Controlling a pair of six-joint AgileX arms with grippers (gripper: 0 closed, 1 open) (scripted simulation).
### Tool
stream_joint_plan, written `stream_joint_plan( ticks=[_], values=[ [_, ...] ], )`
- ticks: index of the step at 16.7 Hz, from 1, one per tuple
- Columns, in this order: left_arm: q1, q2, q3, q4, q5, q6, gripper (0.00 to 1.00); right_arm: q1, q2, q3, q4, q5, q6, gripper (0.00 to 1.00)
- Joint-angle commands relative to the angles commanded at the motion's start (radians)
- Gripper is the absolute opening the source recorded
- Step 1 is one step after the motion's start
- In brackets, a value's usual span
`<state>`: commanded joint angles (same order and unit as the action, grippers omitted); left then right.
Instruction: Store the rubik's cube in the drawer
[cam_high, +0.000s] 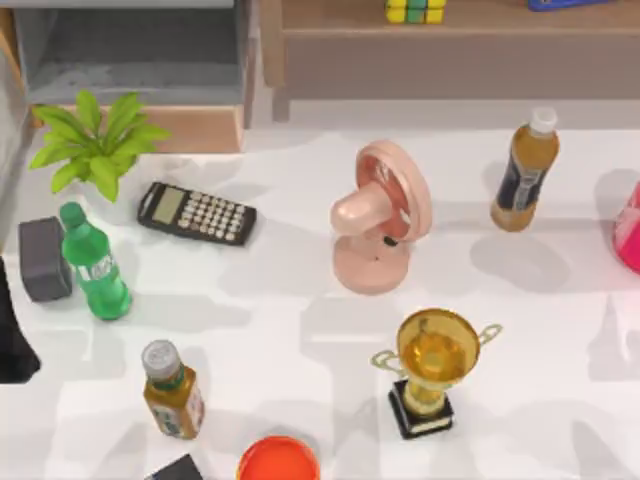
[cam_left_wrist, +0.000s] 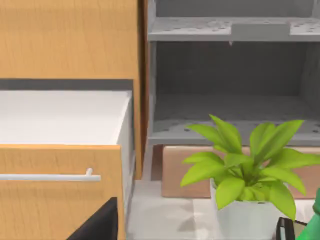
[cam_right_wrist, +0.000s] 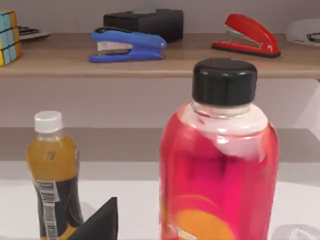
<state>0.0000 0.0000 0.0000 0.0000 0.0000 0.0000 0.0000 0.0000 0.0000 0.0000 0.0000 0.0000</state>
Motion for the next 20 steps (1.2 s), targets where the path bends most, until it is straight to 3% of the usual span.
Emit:
stream_joint_plan(
  ticks=[4, 9, 20],
  values=[
    [-0.013, 0.03, 0.026, 0.013, -0.012, 0.0, 1.0, 0.0, 0.0, 0.0, 0.0, 0.0, 0.0, 1.0],
    [-0.115, 0.289, 0.232, 0.111, -0.11, 0.002, 1.0, 0.0, 0.0, 0.0, 0.0, 0.0, 0.0, 1.0],
    [-0.535, 1.478, 1.032, 0.492, -0.486, 0.01, 1.0, 0.0, 0.0, 0.0, 0.0, 0.0, 0.0, 1.0]
  ],
)
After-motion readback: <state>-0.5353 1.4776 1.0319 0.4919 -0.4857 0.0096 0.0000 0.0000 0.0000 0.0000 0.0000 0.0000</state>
